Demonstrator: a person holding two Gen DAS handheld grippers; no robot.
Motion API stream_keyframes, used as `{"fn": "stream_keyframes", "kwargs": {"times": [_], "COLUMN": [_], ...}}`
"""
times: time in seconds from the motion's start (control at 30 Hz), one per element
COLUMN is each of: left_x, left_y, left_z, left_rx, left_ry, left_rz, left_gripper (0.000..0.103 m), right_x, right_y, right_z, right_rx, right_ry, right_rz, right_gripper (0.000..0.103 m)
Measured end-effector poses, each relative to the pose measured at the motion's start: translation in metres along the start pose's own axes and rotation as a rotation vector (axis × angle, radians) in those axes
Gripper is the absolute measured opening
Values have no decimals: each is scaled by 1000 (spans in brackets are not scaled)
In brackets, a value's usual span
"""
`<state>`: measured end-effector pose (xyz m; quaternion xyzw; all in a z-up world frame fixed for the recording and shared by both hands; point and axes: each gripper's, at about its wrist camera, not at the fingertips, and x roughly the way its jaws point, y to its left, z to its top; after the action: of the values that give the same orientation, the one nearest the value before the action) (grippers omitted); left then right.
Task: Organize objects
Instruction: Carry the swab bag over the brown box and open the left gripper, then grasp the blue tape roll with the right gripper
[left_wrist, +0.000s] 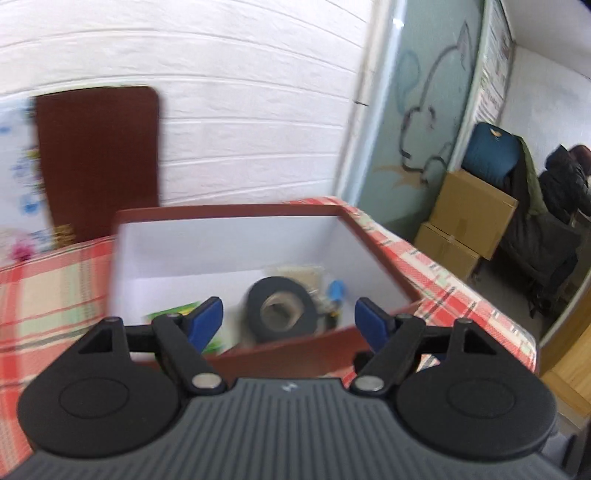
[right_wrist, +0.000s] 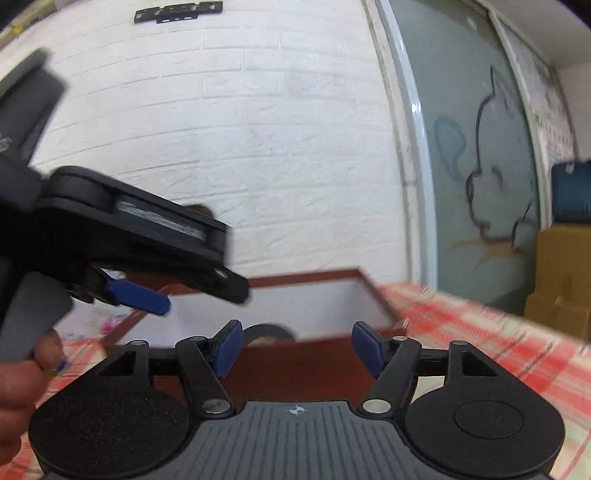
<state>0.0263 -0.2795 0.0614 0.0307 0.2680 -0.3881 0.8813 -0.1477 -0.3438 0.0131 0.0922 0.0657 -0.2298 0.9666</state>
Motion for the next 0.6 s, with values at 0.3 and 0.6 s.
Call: {"fn": "stream_keyframes", "kwargs": {"times": [0.3,0.6], "left_x": [-68,-127], "left_y": [160,277], "left_z": [-138,-162], "left_rx": [-90,-387], "left_ry": [156,-30], "left_rz": [456,672], "left_gripper": [84,100], "right_x": [42,156], "right_y": [113,234], "right_z": [-60,-34], "right_rx": [-144,42], "right_ry": [470,415], "right_rz": [368,611], "right_gripper": [70,64]}}
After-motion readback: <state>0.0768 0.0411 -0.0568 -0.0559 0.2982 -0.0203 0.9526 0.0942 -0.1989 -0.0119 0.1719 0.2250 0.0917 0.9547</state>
